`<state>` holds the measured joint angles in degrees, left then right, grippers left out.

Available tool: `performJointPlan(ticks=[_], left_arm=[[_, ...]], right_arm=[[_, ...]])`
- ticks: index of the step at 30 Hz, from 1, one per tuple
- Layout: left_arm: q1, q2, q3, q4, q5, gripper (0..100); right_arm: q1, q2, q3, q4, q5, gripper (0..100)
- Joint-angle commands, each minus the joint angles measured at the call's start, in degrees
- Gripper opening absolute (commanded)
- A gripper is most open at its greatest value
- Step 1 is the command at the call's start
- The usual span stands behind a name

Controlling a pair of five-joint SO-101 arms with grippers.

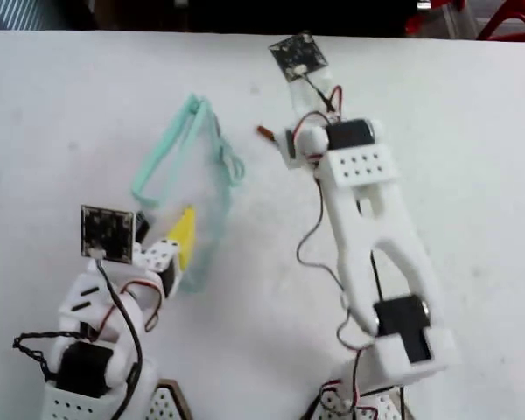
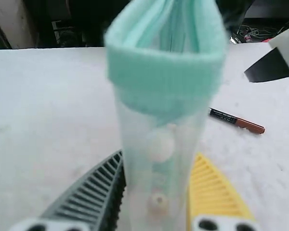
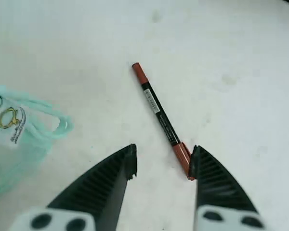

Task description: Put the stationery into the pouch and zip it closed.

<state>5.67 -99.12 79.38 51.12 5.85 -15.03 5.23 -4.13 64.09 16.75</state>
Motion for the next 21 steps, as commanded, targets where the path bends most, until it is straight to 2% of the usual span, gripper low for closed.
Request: performJointPlan(ticks=[1, 8, 21], left_arm=[[1.98, -0.57, -0.35, -1.67, -0.97, 19], [7.52, -0.57, 0.79, -1.58, -5.01, 19], [7.34, -0.57, 1.41, -2.20, -5.19, 19]], right_arm=[[1.80, 8.66, -13.01, 4.97, 1.49, 17.8], [1.89, 26.59, -33.32, 12.79, 6.86, 17.6], [2.33, 51.65, -55.30, 17.54, 7.56, 17.6]])
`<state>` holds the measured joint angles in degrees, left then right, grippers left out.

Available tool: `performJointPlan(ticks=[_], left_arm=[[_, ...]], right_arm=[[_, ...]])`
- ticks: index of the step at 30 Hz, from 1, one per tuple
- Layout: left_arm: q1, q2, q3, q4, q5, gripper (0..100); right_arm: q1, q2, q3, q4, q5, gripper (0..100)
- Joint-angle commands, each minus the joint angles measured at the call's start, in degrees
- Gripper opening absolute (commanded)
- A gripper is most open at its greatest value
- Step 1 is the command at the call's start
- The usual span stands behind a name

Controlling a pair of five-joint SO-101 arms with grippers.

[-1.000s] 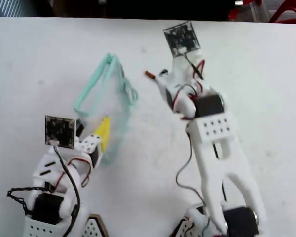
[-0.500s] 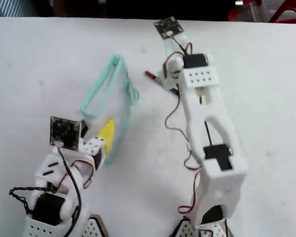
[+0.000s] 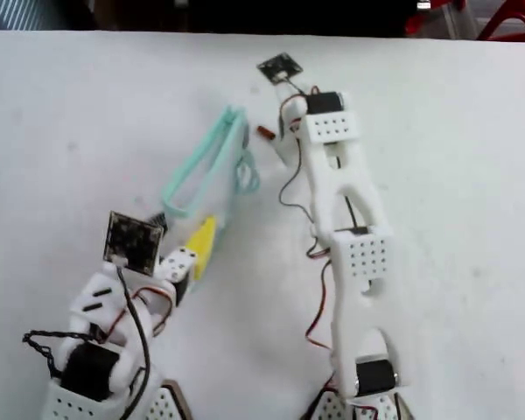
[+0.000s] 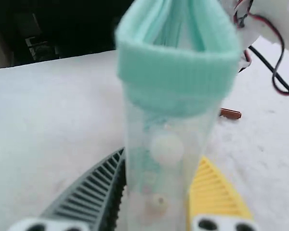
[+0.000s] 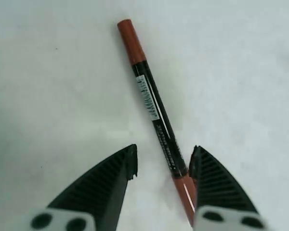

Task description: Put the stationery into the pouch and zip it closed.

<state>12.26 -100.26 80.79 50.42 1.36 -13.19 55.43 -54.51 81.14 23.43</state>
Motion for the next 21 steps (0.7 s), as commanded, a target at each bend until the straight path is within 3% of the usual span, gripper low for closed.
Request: performJointPlan(ticks=[1, 5, 9, 16, 21], left_arm=[[0.75, 0.57, 0.00, -1.49, -0.70, 19], [0.75, 0.57, 0.00, -1.41, -0.62, 19], [0.75, 0.57, 0.00, -1.41, -0.62, 19], [0.75, 0.57, 0.00, -1.32, -0.62, 19], [0.75, 0.57, 0.00, -1.32, -0.62, 19]], right_arm=[[0.48, 2.77, -5.98, 0.48, 0.88, 17.6], [0.48, 6.81, -9.41, 0.48, 0.97, 15.5], [1.27, 10.51, -11.69, 0.04, 0.97, 0.8], [3.82, 14.64, -17.49, 2.42, 0.26, 1.6], [6.02, 14.81, -20.57, 5.05, -7.30, 1.6]])
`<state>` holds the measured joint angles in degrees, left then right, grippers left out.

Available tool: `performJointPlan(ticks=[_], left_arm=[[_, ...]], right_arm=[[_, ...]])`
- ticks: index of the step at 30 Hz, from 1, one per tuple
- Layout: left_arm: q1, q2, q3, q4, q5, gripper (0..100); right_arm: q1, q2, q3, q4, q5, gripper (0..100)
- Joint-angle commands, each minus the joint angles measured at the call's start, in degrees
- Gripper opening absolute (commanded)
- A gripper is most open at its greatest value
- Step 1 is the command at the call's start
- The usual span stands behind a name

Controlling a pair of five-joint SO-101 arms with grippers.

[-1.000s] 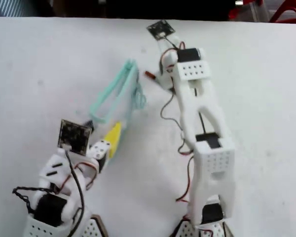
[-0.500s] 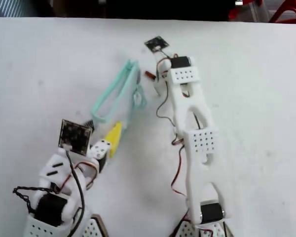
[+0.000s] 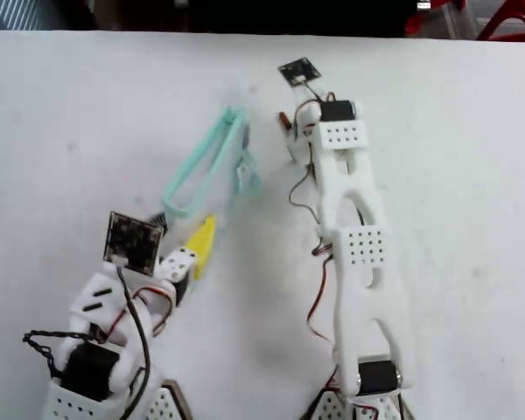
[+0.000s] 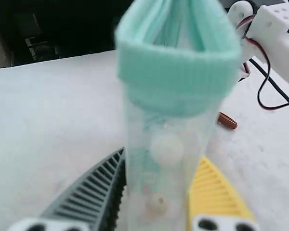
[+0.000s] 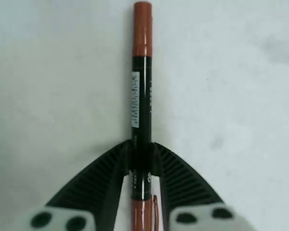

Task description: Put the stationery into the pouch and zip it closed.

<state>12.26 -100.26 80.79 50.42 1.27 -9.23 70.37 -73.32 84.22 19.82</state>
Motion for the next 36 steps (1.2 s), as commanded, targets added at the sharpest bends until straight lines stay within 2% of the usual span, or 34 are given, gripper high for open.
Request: performJointPlan(ticks=[1, 9, 21, 27, 31, 36], left_arm=[[0.75, 0.57, 0.00, -1.32, -0.53, 19], [0.75, 0.57, 0.97, -1.76, -0.53, 19], [0.66, 0.57, 0.79, -1.76, -0.53, 19], [0.66, 0.57, 0.79, -2.02, -0.53, 19], [0.66, 0.57, 1.14, -2.99, -0.53, 19], [0.66, 0.57, 1.14, -2.81, -0.53, 19]], right_arm=[[2.51, -0.13, -2.11, 2.24, -4.48, 1.6], [2.59, -0.57, -3.08, 4.35, -6.77, 1.7], [2.15, -0.48, -14.51, 14.55, -12.57, 1.7], [5.14, -1.19, -16.70, 14.81, -14.86, 1.6], [5.49, -5.23, -13.45, 14.99, -14.77, 1.6], [4.26, -16.22, -0.62, 14.90, -14.59, 1.6]])
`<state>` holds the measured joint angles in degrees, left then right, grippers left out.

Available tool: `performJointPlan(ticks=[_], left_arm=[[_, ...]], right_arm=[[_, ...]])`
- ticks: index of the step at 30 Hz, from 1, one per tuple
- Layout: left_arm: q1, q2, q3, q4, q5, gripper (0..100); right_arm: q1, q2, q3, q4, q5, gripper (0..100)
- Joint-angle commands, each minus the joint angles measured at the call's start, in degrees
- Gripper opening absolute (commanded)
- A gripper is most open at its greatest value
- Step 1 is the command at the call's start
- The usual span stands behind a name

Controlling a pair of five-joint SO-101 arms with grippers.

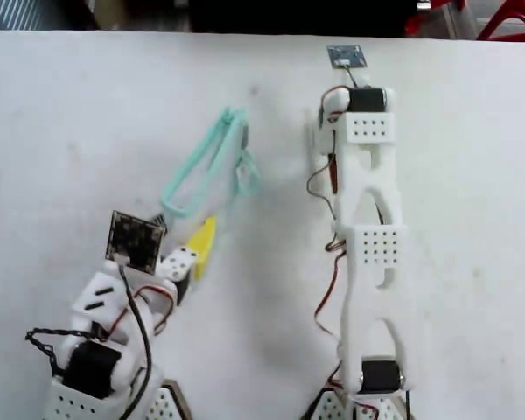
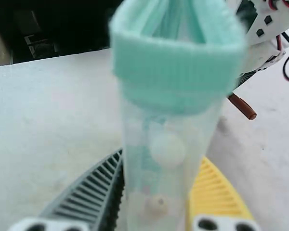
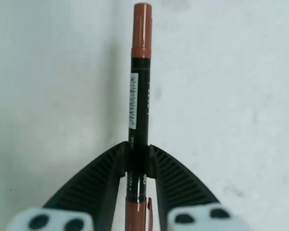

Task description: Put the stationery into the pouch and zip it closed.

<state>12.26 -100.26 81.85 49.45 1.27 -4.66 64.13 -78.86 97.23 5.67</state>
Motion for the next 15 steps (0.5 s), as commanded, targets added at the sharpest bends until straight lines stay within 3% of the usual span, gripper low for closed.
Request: performJointPlan(ticks=[1, 8, 15], left_arm=[[0.66, 0.57, 0.09, -1.85, -0.53, 19], [0.66, 0.57, 0.09, -1.67, -0.53, 19], [0.66, 0.57, 0.09, -1.58, -0.53, 19]], right_arm=[[-0.84, -12.97, 7.82, 1.80, -0.35, 1.6], [-6.11, -34.15, 23.56, 1.63, -0.35, 1.6], [-7.08, -46.90, 25.93, 1.36, 3.69, 1.6]])
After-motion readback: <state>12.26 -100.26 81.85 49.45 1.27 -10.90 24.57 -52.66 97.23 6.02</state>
